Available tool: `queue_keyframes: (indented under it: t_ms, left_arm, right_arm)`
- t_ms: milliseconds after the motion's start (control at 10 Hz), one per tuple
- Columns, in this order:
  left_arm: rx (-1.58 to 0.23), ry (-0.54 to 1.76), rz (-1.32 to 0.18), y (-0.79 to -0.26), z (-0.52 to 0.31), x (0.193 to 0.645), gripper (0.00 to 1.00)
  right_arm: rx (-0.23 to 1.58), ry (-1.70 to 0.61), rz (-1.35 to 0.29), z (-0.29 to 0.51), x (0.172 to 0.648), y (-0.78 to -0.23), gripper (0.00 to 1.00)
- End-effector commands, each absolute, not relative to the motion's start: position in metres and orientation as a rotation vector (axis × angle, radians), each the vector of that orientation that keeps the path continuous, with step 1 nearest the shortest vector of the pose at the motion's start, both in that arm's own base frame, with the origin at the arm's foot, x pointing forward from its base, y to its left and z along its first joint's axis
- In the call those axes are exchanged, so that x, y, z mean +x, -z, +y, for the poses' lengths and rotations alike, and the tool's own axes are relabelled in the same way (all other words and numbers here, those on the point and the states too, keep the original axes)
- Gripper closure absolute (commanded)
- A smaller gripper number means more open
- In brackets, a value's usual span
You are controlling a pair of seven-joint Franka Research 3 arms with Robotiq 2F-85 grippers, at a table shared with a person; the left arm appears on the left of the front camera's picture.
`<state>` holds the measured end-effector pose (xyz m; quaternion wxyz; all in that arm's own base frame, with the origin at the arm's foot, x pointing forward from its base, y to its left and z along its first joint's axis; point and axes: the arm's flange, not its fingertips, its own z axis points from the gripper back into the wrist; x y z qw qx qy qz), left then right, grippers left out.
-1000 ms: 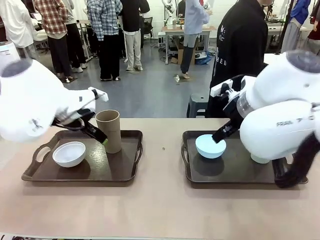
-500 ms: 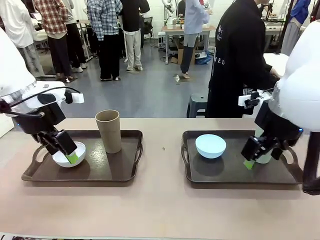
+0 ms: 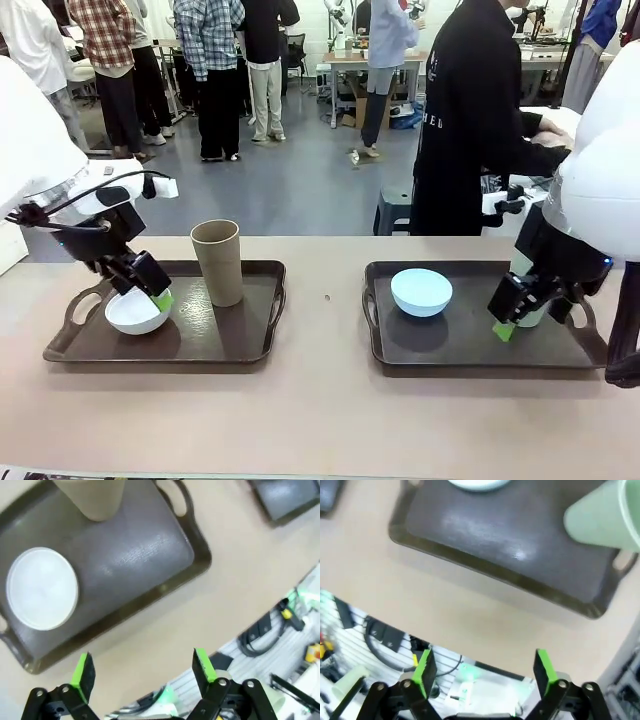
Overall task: Set up a tray with a mat and arrange the tableware.
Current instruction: Pick up the Picnic Bowl and Reusable plastic cup from the Handle tray in front of the human's position and hold them in the air.
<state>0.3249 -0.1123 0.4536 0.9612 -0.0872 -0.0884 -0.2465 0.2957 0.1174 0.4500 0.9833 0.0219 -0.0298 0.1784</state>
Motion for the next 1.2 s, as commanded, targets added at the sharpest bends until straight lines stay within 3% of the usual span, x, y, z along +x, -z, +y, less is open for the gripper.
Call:
queue_keyframes:
  t_ms: [0,200,300,400,500,600,700,800,900,1100]
  left_arm:
    - [-0.451,0.436,0.011,-0.465,-0.048,0.305,0.0]
    - [-0.781,0.276,-0.016,-0.479,0.051,0.288,0.0]
    - [-0.857,0.191,-0.261,-0.481,0.078,0.294,0.0]
    - [-0.625,0.432,-0.01,-0.464,-0.002,0.29,0.0]
    - [-0.625,0.432,-0.01,-0.464,-0.002,0.29,0.0]
    - [-0.766,0.332,-0.096,-0.475,0.064,0.274,0.0]
    - [-1.097,0.23,-0.22,-0.473,0.081,0.29,0.0]
    - [-1.33,0.143,-0.25,-0.467,0.098,0.305,0.0]
    - [-1.442,0.085,-0.303,-0.459,0.115,0.309,0.0]
    - [-1.59,0.035,-0.268,-0.438,0.136,0.308,0.0]
  right_arm:
    - [0.172,-0.177,0.091,0.038,0.278,-0.438,0.0]
    - [0.552,0.059,-0.064,-0.066,0.226,-0.435,0.0]
    - [0.715,0.073,-0.221,-0.082,0.224,-0.432,0.0]
    - [0.33,-0.082,0.063,-0.019,0.28,-0.459,0.0]
    - [0.33,-0.082,0.063,-0.019,0.28,-0.459,0.0]
    - [0.481,-0.003,-0.017,-0.083,0.255,-0.468,0.0]
    - [0.883,-0.06,-0.001,-0.1,0.273,-0.468,0.0]
    - [1.153,0.024,-0.012,-0.138,0.289,-0.461,0.0]
    - [1.381,0.104,-0.059,-0.176,0.292,-0.45,0.0]
    - [1.562,0.154,-0.139,-0.215,0.277,-0.432,0.0]
